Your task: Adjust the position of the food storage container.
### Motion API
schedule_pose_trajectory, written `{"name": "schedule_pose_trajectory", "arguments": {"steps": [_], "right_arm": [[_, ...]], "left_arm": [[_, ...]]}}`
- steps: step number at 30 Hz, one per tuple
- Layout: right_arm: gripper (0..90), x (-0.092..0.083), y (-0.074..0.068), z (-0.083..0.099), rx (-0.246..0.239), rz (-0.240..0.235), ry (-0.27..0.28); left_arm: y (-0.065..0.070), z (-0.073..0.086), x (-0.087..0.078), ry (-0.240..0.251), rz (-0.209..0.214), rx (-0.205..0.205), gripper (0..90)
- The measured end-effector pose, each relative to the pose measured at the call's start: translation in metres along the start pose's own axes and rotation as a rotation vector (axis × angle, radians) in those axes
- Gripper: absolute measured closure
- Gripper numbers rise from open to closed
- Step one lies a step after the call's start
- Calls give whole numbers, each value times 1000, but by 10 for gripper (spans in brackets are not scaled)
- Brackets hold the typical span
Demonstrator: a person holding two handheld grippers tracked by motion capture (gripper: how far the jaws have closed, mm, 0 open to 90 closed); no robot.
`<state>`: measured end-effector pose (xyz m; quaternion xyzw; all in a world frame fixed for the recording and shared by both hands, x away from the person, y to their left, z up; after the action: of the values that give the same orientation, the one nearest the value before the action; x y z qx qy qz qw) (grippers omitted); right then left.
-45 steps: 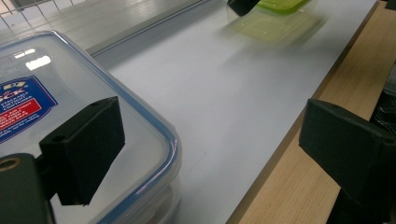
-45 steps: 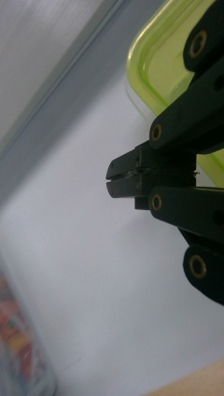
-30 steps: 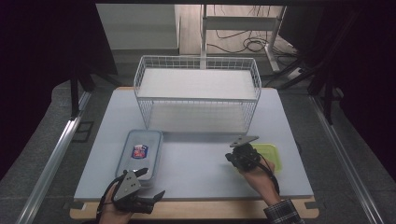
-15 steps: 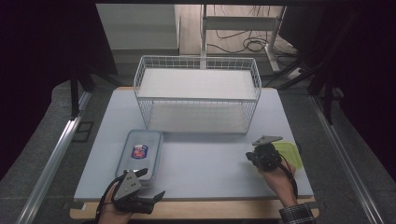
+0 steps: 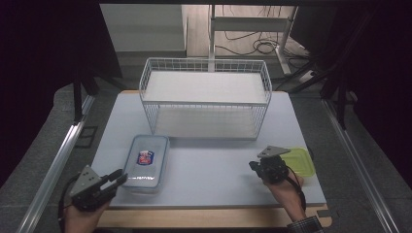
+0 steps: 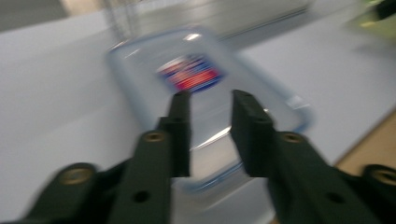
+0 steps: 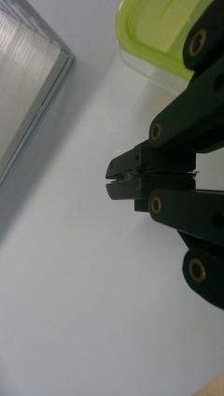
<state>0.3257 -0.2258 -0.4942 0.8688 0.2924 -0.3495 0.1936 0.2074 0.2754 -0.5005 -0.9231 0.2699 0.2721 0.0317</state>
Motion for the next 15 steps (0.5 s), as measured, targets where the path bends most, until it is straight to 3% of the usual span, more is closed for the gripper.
{"name": "schedule_pose_trajectory", "arguments": {"steps": [1, 2, 3, 4, 5, 7, 9, 11, 13, 15], "right_arm": [[882, -1, -2, 0, -5, -5, 4], [882, -1, -2, 0, -5, -5, 4], [882, -2, -4, 1, -6, -8, 5], [879, -3, -7, 2, -14, -15, 9], [879, -3, -7, 2, -14, -15, 9], [872, -4, -9, 2, -19, -20, 10], [868, -6, -14, 4, -26, -31, 12], [867, -6, -15, 4, -29, -33, 11], [868, -8, -18, 5, -34, -38, 12], [868, -9, -22, 6, -44, -47, 11]], "left_arm": [[-9, 6, 2, -23, -11, -19, 845], [-9, 6, 2, -23, -11, -19, 879], [-17, 11, 6, -50, -23, -35, 879], [-29, 20, 15, -112, -30, -67, 900], [-29, 20, 15, -112, -30, -67, 900], [-34, 26, 23, -149, 7, -86, 900], [-30, 27, 32, -175, 63, -89, 900], [-25, 25, 34, -176, 81, -79, 900], [-17, 23, 38, -202, 67, -50, 900], [-9, 20, 42, -205, 125, -44, 900]]}}
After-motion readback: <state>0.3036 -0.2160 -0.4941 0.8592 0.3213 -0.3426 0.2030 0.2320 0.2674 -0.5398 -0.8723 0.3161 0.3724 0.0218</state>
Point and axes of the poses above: each handheld gripper's, and its own axes: x roughly forward along the jaws, z roughly out of its underside, y roughly to its right, the point moved 2 cm from there along x, roughly forward along the jaws, and after that the axes turned 5 degrees about z, right-handed, at the moved point
